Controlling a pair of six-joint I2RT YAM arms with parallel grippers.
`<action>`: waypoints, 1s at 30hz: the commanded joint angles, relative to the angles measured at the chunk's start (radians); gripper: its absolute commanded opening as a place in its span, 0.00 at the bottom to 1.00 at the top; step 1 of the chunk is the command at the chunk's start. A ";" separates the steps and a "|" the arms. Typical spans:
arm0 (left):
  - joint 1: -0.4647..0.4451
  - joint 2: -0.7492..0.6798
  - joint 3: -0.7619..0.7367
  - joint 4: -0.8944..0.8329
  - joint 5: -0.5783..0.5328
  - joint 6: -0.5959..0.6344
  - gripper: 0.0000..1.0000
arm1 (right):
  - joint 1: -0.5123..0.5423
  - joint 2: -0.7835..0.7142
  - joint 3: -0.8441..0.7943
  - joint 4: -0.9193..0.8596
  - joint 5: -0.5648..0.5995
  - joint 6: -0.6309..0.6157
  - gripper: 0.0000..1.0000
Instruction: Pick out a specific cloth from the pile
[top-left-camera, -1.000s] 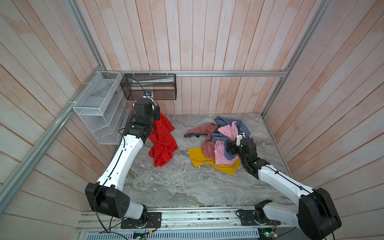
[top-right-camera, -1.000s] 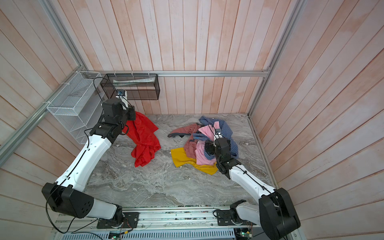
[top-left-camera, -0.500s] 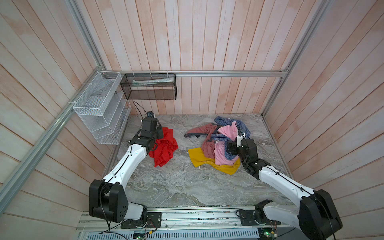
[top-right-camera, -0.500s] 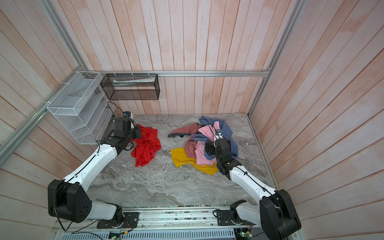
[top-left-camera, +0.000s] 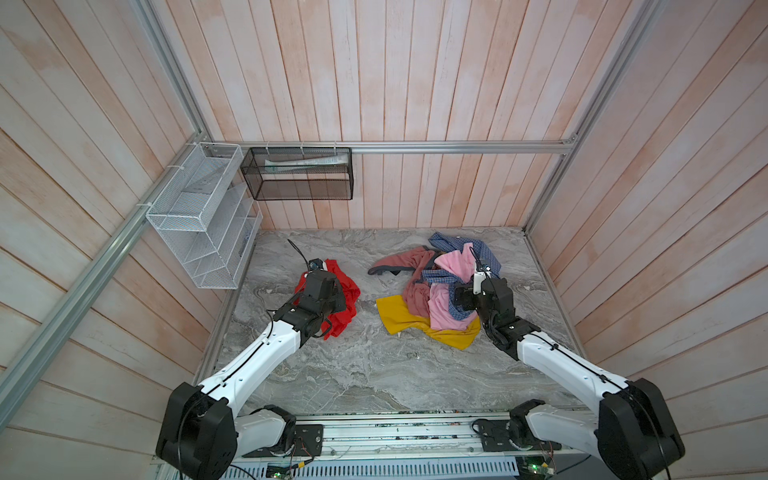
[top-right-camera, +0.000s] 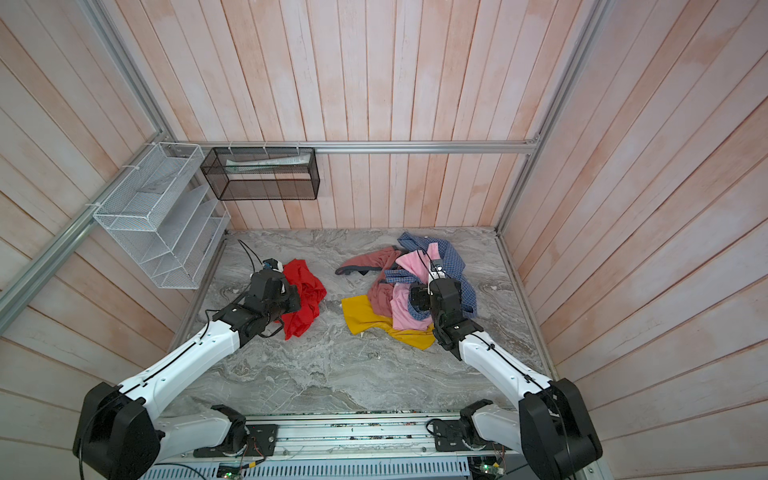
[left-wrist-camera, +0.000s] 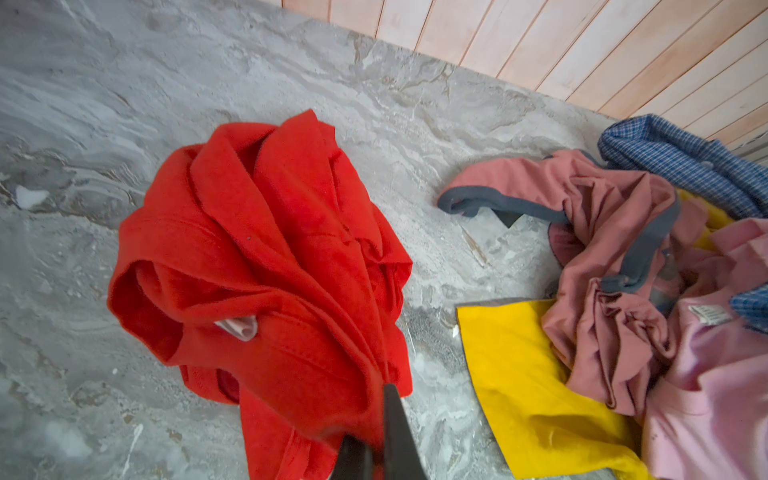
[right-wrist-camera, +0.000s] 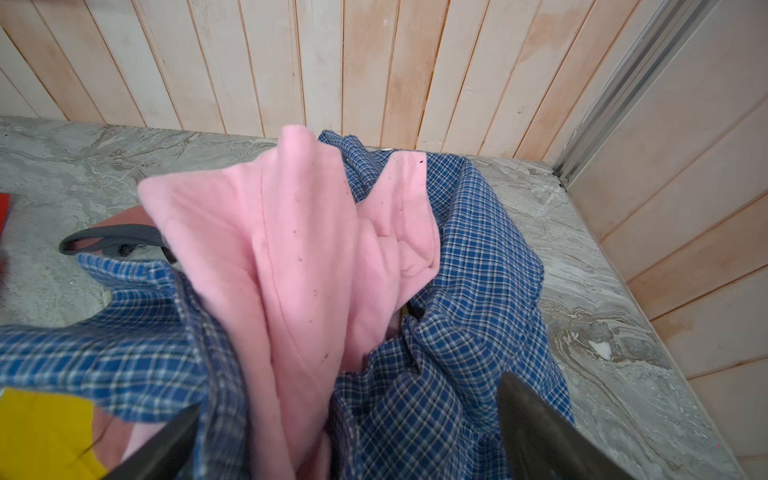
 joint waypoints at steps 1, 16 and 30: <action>-0.034 0.035 -0.023 -0.031 -0.016 -0.076 0.00 | -0.004 -0.010 -0.019 -0.013 0.005 0.009 0.98; -0.077 0.064 0.067 -0.172 -0.112 -0.030 0.79 | -0.013 -0.013 -0.023 -0.023 0.032 -0.043 0.98; -0.021 0.217 0.286 -0.213 -0.165 0.295 0.97 | -0.032 -0.038 -0.021 -0.038 0.048 -0.053 0.97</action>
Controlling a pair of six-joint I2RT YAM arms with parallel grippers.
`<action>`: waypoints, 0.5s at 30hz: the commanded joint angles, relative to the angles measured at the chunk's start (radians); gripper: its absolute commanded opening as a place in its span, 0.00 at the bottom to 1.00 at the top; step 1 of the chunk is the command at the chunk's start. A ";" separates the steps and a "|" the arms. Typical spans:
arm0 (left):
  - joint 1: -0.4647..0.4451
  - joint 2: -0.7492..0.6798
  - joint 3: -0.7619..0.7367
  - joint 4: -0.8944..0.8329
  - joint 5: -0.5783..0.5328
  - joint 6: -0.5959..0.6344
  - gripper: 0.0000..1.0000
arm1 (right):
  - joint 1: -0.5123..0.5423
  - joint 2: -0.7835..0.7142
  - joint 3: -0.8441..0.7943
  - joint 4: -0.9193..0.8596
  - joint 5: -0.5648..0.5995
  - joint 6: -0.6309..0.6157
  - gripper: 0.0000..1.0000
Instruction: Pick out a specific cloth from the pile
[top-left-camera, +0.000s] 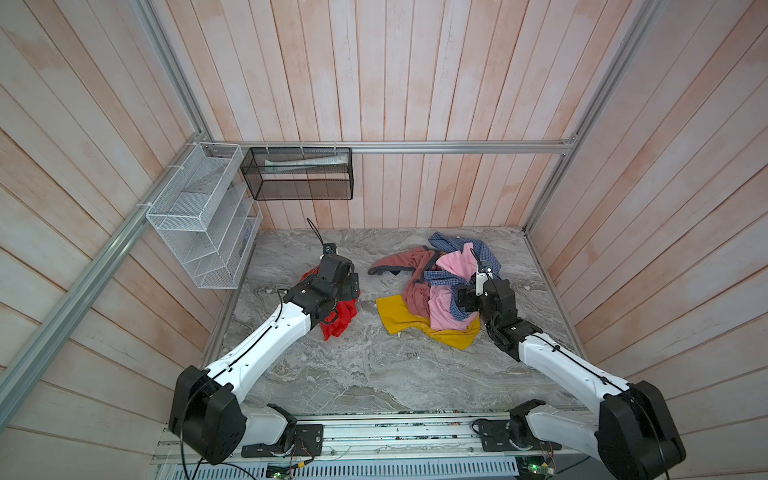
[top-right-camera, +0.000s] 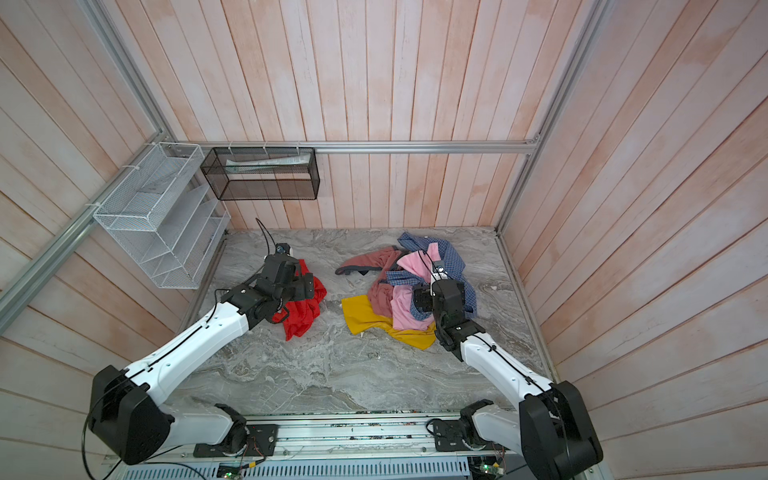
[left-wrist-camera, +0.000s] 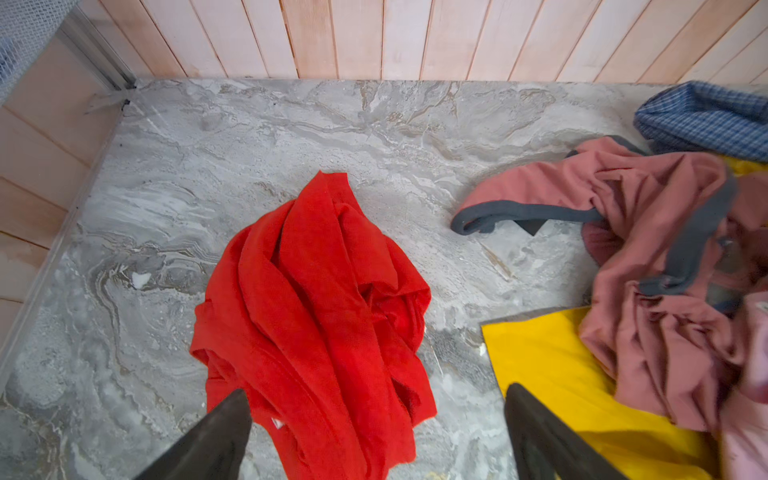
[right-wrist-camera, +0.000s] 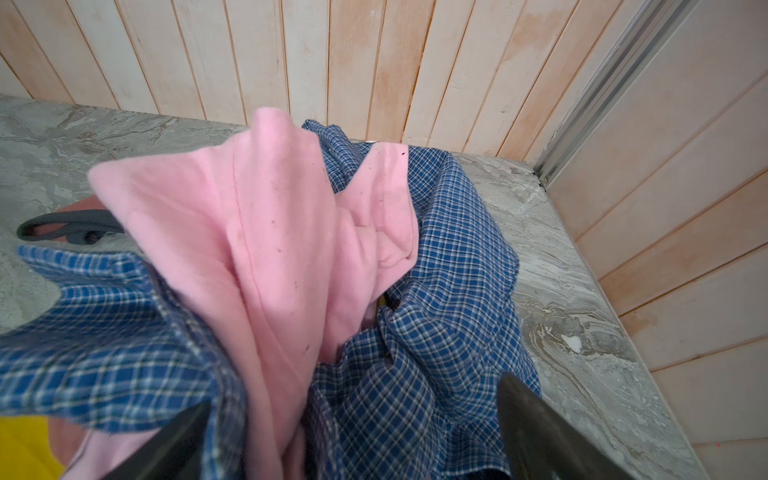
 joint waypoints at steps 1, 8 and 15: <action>0.038 0.088 0.026 -0.030 0.045 0.092 0.97 | -0.008 -0.024 -0.006 -0.028 0.029 -0.005 0.98; 0.042 0.256 0.054 -0.066 0.102 0.067 0.99 | -0.017 -0.030 -0.013 -0.034 0.025 0.007 0.98; 0.044 0.386 0.054 -0.040 0.095 0.050 1.00 | -0.022 -0.027 -0.008 -0.036 0.024 -0.001 0.98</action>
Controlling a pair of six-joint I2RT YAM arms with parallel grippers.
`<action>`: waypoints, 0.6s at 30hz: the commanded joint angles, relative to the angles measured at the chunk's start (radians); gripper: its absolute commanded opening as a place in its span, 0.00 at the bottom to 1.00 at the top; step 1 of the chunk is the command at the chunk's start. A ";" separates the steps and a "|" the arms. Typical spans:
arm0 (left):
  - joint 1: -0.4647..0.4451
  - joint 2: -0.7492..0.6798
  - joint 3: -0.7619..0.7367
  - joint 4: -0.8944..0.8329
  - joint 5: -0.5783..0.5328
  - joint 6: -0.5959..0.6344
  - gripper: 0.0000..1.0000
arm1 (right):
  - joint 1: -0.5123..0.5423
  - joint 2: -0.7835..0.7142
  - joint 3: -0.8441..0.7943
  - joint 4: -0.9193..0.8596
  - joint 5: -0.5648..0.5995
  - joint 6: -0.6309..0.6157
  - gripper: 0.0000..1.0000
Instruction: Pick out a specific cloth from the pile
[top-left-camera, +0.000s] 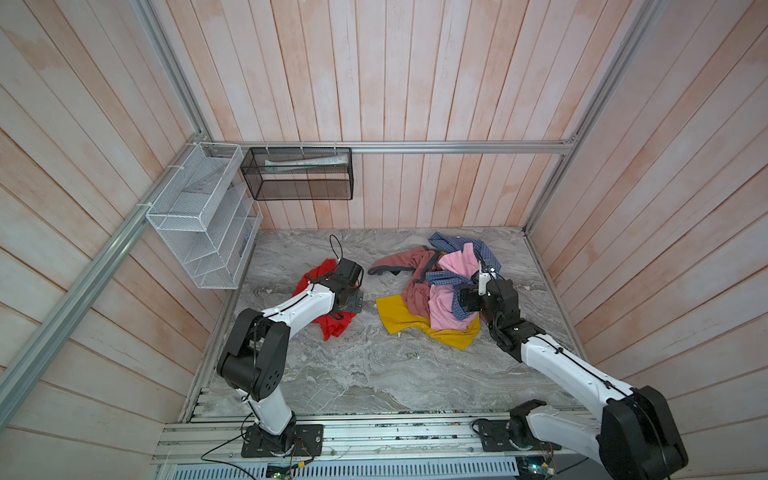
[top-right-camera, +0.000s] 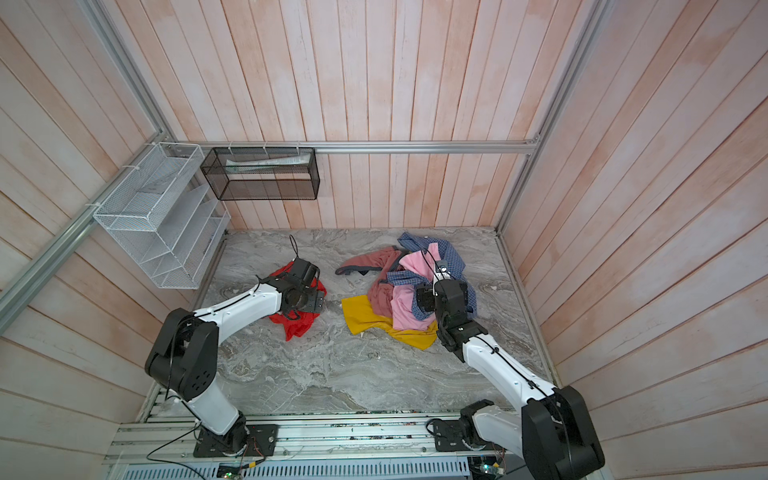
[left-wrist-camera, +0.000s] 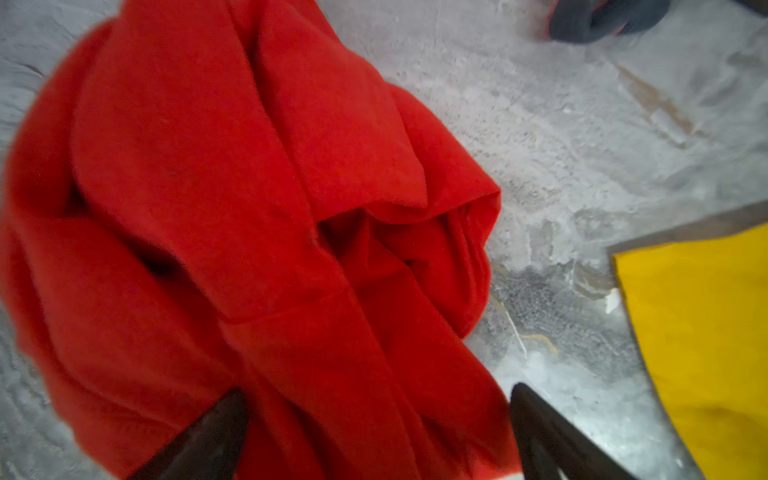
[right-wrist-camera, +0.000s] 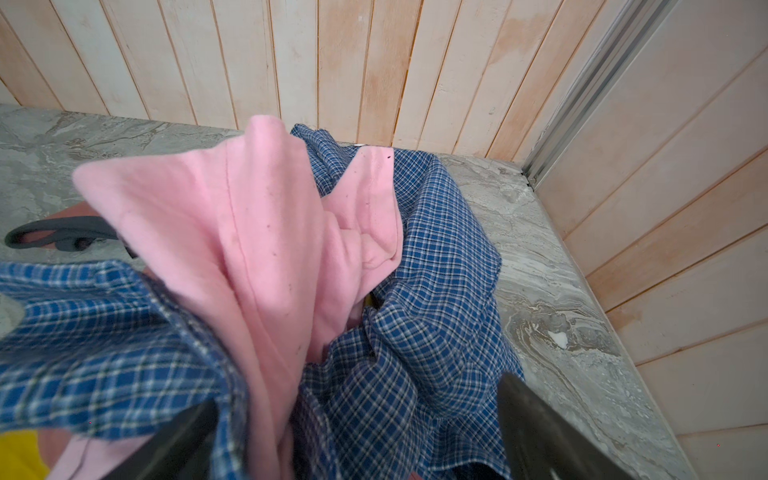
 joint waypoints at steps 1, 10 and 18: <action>0.000 0.063 0.033 -0.016 -0.009 -0.011 1.00 | -0.011 -0.013 -0.008 -0.029 0.021 -0.002 0.98; 0.006 0.155 0.011 0.003 -0.001 -0.026 0.85 | -0.030 -0.037 -0.024 -0.032 0.016 0.001 0.98; 0.043 0.069 -0.025 0.049 0.042 -0.041 0.21 | -0.037 -0.049 -0.030 -0.033 0.010 -0.002 0.98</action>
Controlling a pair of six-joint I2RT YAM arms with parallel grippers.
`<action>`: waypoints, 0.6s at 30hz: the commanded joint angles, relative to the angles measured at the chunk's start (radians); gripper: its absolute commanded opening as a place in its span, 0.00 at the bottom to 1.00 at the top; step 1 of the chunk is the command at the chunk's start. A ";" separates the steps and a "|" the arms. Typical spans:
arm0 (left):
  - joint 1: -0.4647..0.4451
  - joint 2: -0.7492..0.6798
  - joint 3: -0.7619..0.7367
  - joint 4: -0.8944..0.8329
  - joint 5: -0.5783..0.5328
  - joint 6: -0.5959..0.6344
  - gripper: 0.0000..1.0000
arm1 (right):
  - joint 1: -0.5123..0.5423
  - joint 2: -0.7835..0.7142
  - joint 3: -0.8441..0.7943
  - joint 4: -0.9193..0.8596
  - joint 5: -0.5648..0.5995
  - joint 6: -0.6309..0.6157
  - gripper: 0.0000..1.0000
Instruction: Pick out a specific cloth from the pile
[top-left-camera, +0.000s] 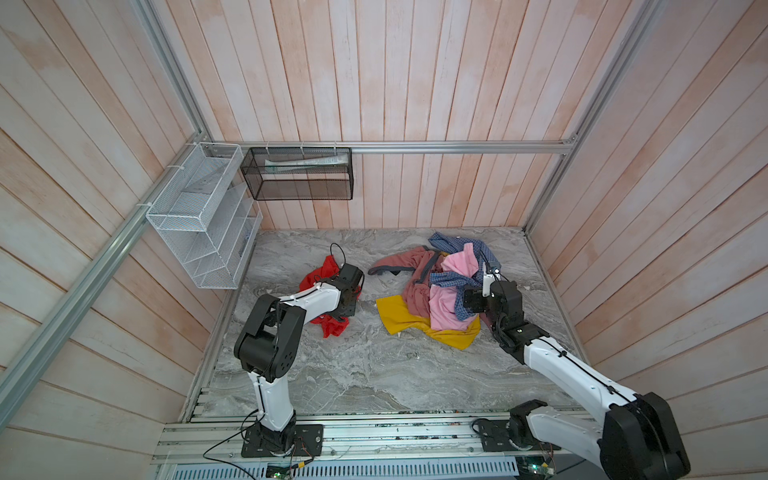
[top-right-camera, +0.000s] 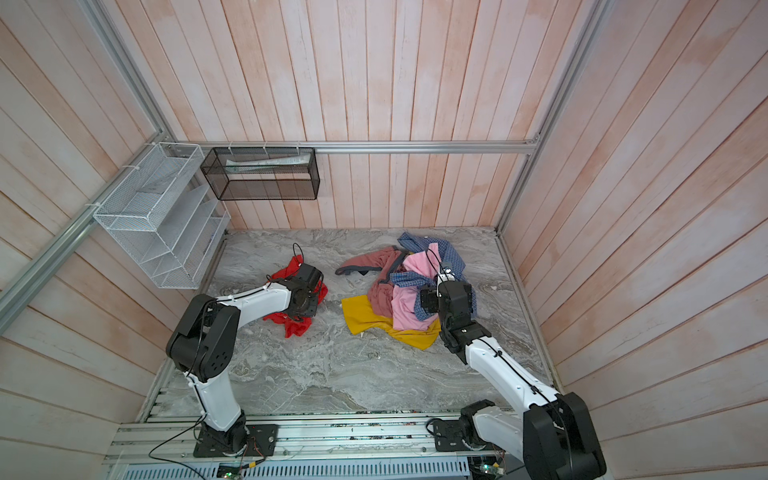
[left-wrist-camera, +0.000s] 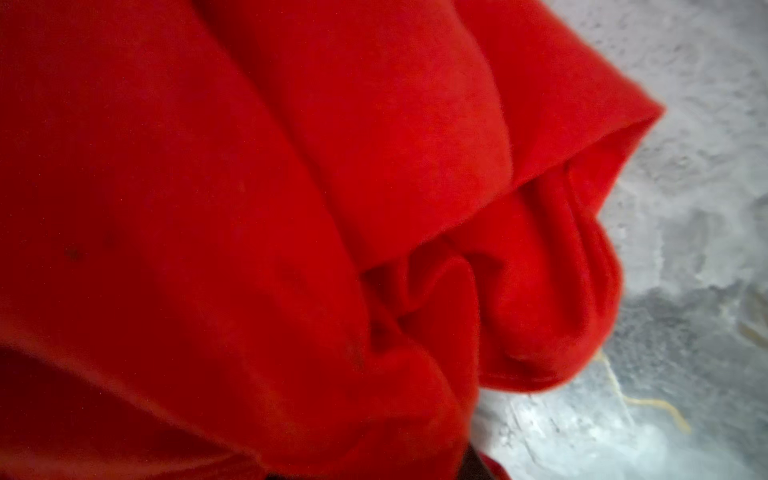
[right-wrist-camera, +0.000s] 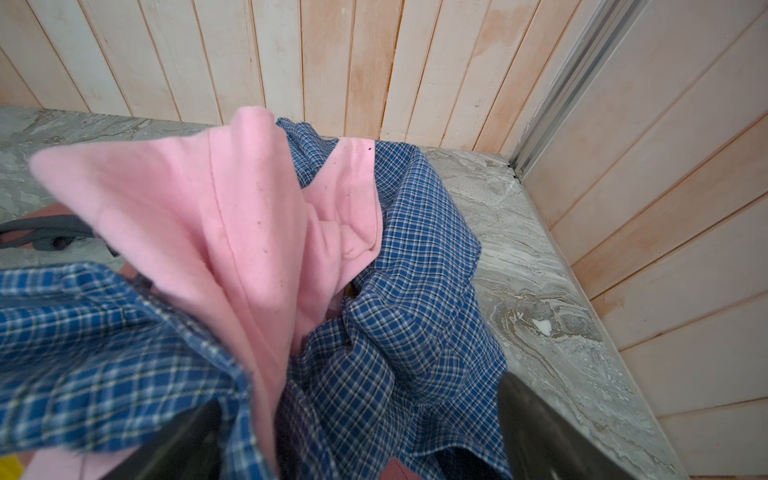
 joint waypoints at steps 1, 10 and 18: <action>0.016 -0.059 -0.027 0.018 0.047 -0.011 0.13 | -0.008 -0.018 -0.012 -0.014 0.009 -0.001 0.98; 0.024 -0.287 0.010 0.030 -0.004 -0.020 0.00 | -0.008 -0.055 -0.029 0.020 -0.028 -0.006 0.98; 0.026 -0.503 0.017 0.055 -0.124 -0.034 0.00 | -0.008 -0.091 -0.046 0.046 -0.030 -0.006 0.98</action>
